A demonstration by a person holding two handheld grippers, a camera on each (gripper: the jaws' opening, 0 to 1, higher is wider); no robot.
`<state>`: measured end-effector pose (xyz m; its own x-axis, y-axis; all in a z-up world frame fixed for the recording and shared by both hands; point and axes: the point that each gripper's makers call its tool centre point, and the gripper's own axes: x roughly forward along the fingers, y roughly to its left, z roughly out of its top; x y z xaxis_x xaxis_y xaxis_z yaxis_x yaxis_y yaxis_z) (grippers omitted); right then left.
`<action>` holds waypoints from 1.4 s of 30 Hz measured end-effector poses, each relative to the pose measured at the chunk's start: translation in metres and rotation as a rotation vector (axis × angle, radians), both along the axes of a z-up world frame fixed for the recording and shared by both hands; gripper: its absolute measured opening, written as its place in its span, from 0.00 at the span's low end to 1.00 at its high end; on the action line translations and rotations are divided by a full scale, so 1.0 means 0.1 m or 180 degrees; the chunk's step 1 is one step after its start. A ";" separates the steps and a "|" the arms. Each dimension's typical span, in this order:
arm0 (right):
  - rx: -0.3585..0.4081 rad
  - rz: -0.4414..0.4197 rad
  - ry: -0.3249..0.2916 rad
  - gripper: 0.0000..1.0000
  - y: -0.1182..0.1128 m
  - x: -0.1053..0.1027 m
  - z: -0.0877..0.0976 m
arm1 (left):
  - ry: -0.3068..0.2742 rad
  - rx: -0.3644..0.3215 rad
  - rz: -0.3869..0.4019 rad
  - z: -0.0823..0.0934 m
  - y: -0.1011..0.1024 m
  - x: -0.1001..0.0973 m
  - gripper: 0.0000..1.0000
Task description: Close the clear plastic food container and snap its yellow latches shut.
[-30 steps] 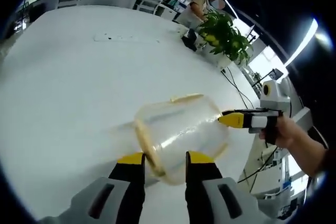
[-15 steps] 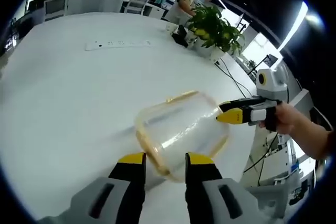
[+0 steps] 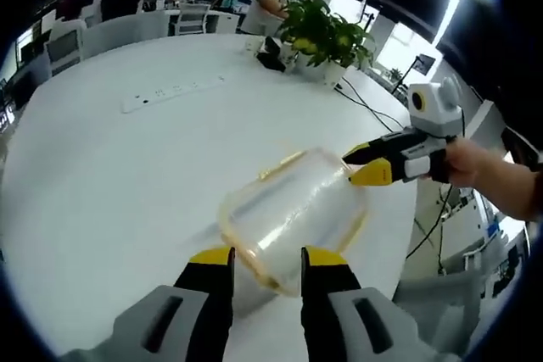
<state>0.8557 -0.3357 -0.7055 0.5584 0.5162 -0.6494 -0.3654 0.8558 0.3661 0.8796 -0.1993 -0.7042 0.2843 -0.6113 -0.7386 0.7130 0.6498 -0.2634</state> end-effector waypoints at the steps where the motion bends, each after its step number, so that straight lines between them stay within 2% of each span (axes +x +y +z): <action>1: -0.0006 0.0011 -0.0008 0.29 0.00 0.00 0.00 | -0.0011 0.0008 -0.0020 0.01 -0.01 0.01 0.24; 11: -0.0131 0.0169 -0.0265 0.24 0.01 0.05 0.08 | -0.0236 0.0083 -0.0387 0.10 -0.15 0.06 0.23; 22: -0.0269 0.0610 -0.0461 0.22 0.22 0.04 0.08 | -0.0489 0.0097 -0.1089 0.12 -0.41 0.00 0.22; 29: -0.0277 0.0679 -0.0462 0.21 0.23 0.06 0.06 | -0.0517 0.0099 -0.1304 0.10 -0.50 -0.02 0.22; 42: -0.0462 0.1065 -0.0566 0.20 0.38 0.06 0.03 | -0.0614 0.0152 -0.1575 0.08 -0.66 0.05 0.22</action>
